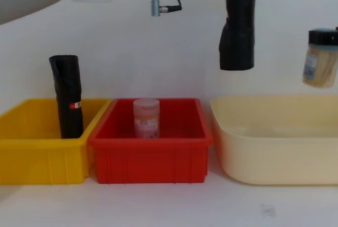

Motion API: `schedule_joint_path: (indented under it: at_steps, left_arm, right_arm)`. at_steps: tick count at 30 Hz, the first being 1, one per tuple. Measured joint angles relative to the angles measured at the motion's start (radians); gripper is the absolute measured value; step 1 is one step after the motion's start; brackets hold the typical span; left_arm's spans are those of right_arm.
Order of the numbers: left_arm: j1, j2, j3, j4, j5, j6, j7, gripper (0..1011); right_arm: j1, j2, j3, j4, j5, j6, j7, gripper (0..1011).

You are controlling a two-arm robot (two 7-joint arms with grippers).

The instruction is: Pick up the garbage bag with the one hand and transfer it to the other hand.

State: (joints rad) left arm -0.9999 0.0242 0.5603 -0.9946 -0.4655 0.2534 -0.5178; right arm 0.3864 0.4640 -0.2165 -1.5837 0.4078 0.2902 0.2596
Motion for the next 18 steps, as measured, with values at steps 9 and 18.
schedule_joint_path:
  at_steps: [9,18]
  left_arm:
    - [-0.024,-0.028,0.02,0.048,0.007,-0.021,-0.006,341]
    - [-0.035,-0.042,0.03,0.072,0.011,-0.031,-0.009,341]
  right_arm:
    - [-0.005,0.005,0.008,0.01,-0.012,0.001,-0.011,806]
    - [-0.009,0.008,0.012,0.013,-0.018,0.001,-0.013,1001]
